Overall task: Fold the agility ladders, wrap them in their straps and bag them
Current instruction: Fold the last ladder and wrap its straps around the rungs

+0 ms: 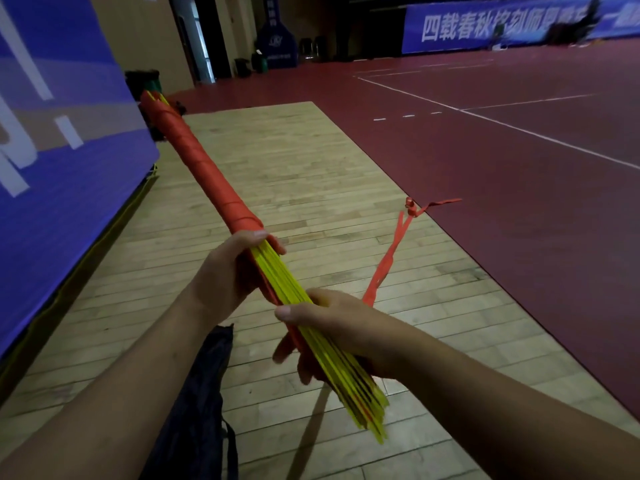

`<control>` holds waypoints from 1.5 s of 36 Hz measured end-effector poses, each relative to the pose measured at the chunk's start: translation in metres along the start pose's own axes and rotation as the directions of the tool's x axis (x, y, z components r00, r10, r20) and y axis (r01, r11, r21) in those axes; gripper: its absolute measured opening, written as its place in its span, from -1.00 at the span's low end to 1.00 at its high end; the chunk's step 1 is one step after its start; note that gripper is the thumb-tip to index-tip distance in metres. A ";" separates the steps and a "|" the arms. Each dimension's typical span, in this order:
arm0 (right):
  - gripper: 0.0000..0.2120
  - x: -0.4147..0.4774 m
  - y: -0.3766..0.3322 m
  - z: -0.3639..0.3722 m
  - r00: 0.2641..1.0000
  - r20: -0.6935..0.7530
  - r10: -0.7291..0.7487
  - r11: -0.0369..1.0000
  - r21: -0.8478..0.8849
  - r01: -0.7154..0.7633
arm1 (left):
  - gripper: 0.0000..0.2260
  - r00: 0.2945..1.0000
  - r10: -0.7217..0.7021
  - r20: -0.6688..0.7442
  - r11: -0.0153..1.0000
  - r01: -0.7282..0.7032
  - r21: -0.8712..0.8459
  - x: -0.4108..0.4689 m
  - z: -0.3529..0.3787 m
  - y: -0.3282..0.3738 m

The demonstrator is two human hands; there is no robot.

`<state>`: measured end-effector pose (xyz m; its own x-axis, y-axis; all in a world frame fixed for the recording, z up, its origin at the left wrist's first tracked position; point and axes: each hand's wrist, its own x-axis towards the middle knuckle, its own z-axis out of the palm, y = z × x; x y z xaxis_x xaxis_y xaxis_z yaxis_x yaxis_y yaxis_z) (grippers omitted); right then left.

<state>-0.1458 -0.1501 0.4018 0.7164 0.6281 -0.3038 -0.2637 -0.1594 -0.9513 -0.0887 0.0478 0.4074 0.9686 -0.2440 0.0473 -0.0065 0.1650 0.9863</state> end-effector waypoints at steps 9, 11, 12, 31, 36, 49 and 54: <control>-0.54 0.013 -0.006 0.004 0.906 -0.394 -0.157 0.971 -0.230 0.068 | -0.62 0.986 -0.142 -0.083 0.984 0.150 0.096 0.005 0.003 0.005; -0.57 0.012 -0.004 0.001 0.867 -0.434 -0.247 0.920 -0.387 0.068 | -0.31 0.968 -0.221 -0.121 0.937 0.245 0.250 0.005 0.001 0.001; -0.60 0.012 -0.004 0.000 0.850 -0.442 -0.285 0.891 -0.450 0.065 | -0.25 0.963 -0.237 -0.129 0.908 0.267 0.323 0.003 0.001 0.002; -0.48 0.004 0.002 -0.003 0.979 -0.203 -0.024 0.984 -0.180 -0.013 | -0.78 0.988 0.067 -0.137 0.985 -0.043 0.168 0.000 0.012 -0.003; -0.62 0.005 0.002 0.000 0.987 -0.150 -0.063 0.984 -0.177 0.036 | -0.66 0.994 0.066 -0.090 0.997 -0.063 0.038 -0.002 0.013 -0.001; -0.67 0.011 0.009 -0.009 0.786 -0.512 -0.348 0.796 -0.604 -0.041 | -0.45 0.963 -0.228 -0.144 0.914 0.263 0.310 0.004 0.016 0.003; -0.72 0.013 0.022 0.007 0.705 -0.540 -0.460 0.724 -0.688 -0.055 | -0.42 0.962 -0.162 -0.220 0.884 0.240 0.401 0.003 0.028 -0.005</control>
<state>-0.1463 -0.1401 0.3773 0.9751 0.1047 0.1957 0.2143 -0.6736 -0.7073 -0.0931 0.0192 0.4071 0.9875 -0.0516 -0.1490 0.1273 -0.2964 0.9465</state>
